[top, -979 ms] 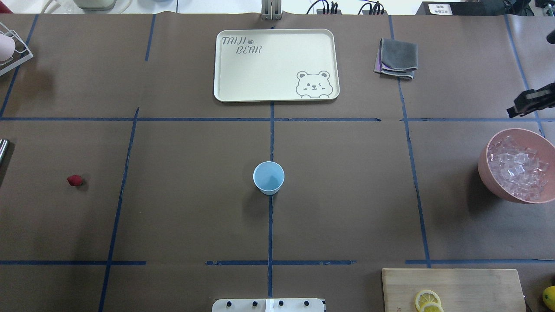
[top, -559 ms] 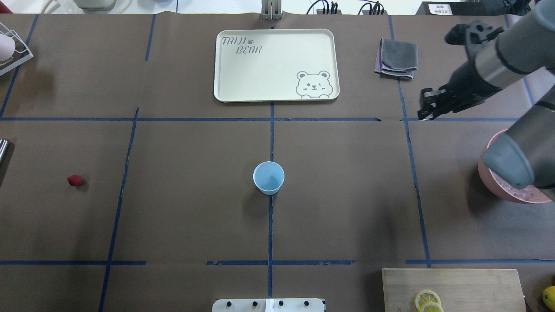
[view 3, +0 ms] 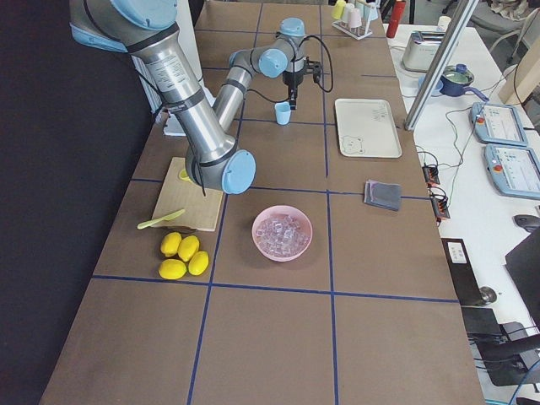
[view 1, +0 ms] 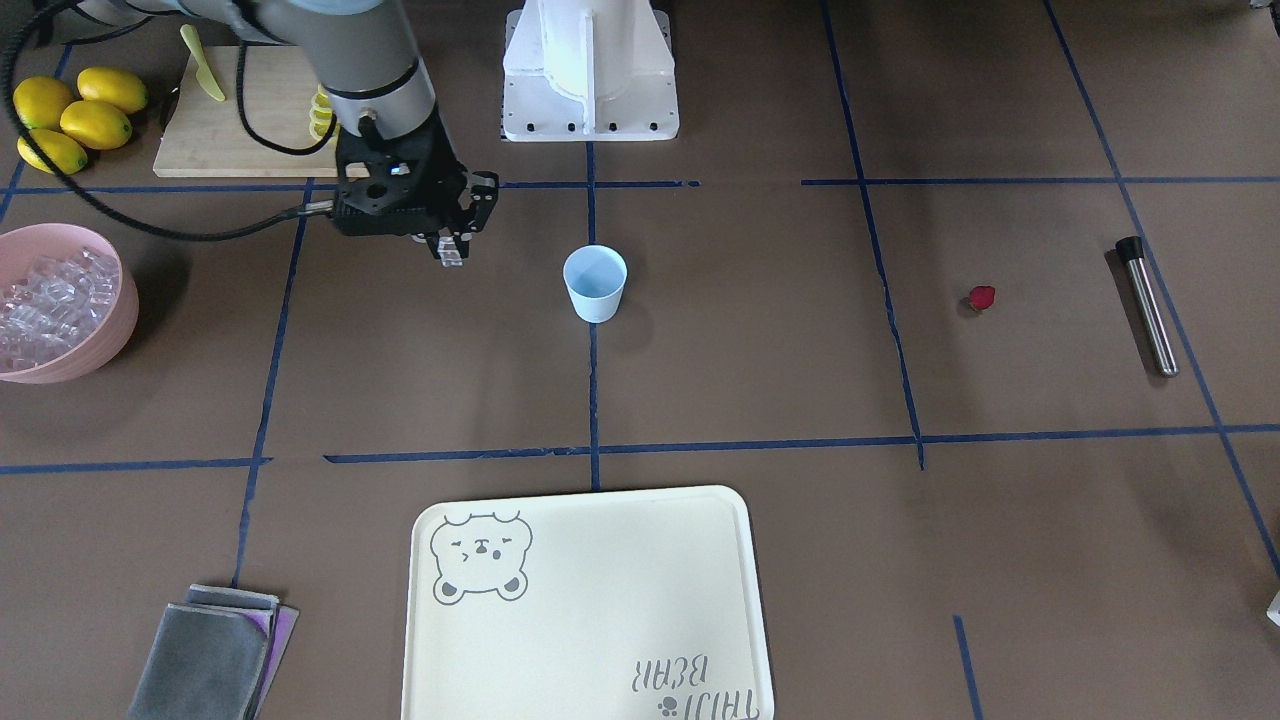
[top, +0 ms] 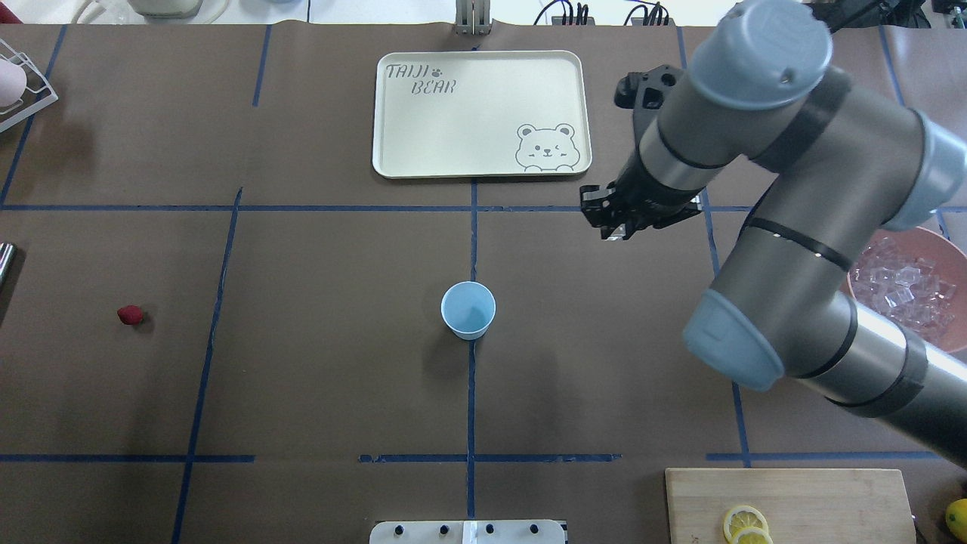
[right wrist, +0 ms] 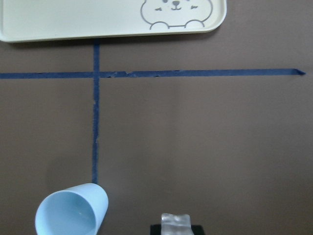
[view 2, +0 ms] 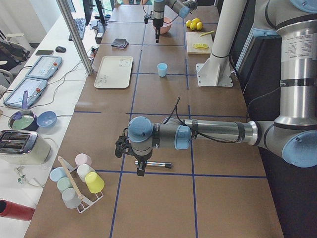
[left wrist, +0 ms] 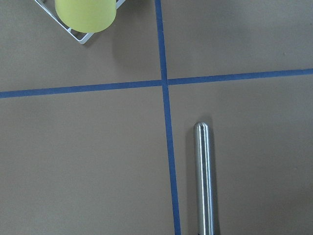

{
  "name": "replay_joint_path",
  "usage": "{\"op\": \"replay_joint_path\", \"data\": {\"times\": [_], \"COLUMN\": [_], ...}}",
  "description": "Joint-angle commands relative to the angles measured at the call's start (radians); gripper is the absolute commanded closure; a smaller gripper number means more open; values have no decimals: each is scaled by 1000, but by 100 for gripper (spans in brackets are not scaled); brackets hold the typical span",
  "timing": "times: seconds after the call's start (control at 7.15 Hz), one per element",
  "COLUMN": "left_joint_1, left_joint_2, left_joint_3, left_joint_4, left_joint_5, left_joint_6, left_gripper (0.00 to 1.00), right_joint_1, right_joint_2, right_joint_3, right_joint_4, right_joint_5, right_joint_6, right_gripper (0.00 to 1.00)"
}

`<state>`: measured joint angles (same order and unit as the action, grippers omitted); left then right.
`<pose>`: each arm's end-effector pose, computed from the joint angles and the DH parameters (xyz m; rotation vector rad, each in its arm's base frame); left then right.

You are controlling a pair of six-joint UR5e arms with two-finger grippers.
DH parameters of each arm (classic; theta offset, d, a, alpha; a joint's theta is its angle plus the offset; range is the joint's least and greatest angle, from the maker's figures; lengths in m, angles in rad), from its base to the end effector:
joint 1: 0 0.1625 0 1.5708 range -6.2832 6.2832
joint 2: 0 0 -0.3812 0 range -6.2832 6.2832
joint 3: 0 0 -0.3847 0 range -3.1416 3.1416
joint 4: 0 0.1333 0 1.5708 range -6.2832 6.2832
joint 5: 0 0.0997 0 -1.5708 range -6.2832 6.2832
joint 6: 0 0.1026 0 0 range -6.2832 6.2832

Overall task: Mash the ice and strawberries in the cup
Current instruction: 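Carry the ice cube with the right gripper over the light-blue cup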

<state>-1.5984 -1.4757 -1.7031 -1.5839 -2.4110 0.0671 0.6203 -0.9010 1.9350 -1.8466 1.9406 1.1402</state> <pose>-0.0693 -0.4495 0.5910 0.0870 0.8369 0.0583 -0.4092 -0.4105 0.1317 0.0715 -0.8241 0.0386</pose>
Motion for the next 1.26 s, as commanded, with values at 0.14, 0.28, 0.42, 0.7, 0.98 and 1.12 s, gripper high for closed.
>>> {"op": "replay_joint_path", "data": {"times": [0.14,0.28,0.42,0.7,0.98,1.12], "left_joint_1": [0,0,0,0,0,0], "left_joint_2": [0,0,0,0,0,0], "left_joint_3": [-1,-3,-3,-1,-3,-4], "left_joint_4": [-1,-1,-1,-1,-1,-1], "left_joint_5": [1,0,1,1,1,1], "left_joint_6": [-4,-4,-4,-4,-4,-4], "left_gripper": [0,0,0,0,0,0], "right_joint_1": [-102,-112,-126,-140,-155,-157], "right_joint_2": [117,126,131,160,165,172], "right_joint_3": [-138,-177,-201,-254,-255,-257], "right_joint_4": [3,27,56,78,78,89], "right_joint_5": [-55,-55,-55,-61,-77,-78], "right_joint_6": [36,36,36,36,42,42], "right_gripper": [100,100,100,99,98,98]}}
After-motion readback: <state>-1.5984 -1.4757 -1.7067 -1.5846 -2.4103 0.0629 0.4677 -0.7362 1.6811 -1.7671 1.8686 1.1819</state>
